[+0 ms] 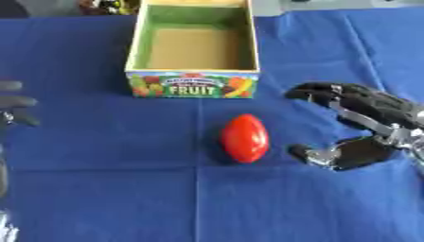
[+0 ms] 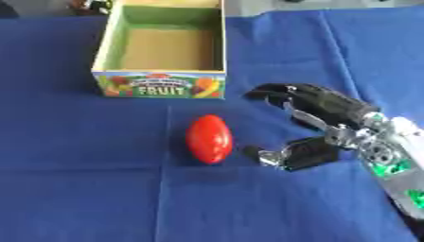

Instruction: Pick up objects on the table and place them in the box.

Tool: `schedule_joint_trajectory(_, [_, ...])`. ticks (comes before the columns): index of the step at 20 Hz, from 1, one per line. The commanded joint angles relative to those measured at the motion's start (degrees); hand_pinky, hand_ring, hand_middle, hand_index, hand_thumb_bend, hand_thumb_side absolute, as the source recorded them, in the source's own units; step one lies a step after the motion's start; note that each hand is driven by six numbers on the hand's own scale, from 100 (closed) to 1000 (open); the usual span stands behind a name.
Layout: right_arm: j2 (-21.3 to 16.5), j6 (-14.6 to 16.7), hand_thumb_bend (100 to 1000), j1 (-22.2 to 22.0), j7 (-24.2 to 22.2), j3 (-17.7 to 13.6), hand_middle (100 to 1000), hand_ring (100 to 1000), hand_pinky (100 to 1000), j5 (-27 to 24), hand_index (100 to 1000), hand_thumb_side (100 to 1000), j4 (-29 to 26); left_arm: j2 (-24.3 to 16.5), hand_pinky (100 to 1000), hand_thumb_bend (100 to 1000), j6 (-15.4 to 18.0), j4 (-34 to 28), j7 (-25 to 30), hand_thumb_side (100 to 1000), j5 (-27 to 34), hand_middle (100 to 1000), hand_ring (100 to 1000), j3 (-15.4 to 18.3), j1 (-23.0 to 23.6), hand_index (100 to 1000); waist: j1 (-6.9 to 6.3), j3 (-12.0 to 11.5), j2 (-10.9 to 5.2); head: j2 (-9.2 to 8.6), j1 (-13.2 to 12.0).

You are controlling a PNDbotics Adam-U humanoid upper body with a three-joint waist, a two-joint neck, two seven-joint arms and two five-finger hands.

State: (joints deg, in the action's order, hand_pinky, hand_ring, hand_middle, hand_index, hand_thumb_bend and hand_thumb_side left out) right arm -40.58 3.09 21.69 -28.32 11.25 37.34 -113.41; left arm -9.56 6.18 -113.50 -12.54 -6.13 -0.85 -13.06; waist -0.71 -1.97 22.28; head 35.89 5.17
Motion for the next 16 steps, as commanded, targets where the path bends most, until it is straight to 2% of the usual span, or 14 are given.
schedule_joint_trajectory(1, [-0.8,0.1,438,0.4,-0.4,-0.3,914,948,921,0.3,1000,828,-1.2,-0.4,426,100,-0.1,-1.1,0.0,1000,0.2,625,573,-0.2,-0.2,817,-0.03,0.0,-0.82,-0.2,-0.2])
schedule_joint_trajectory(11, [-0.2,-1.0,431,0.0,-0.4,-0.6,908,940,903,-0.1,1000,858,-1.2,-0.4,427,100,-0.2,-1.1,0.1,1000,0.2,625,574,-0.3,-0.4,815,-0.14,0.1,-0.69,-0.14,-1.7])
schedule_joint_trajectory(16, [-1.6,-0.7,455,0.8,-2.0,-0.3,901,928,874,-1.3,1000,771,-1.2,-0.4,427,100,-0.3,-1.1,0.1,1000,0.2,625,575,-0.4,-0.5,815,-0.01,-0.1,-0.93,0.26,-1.2])
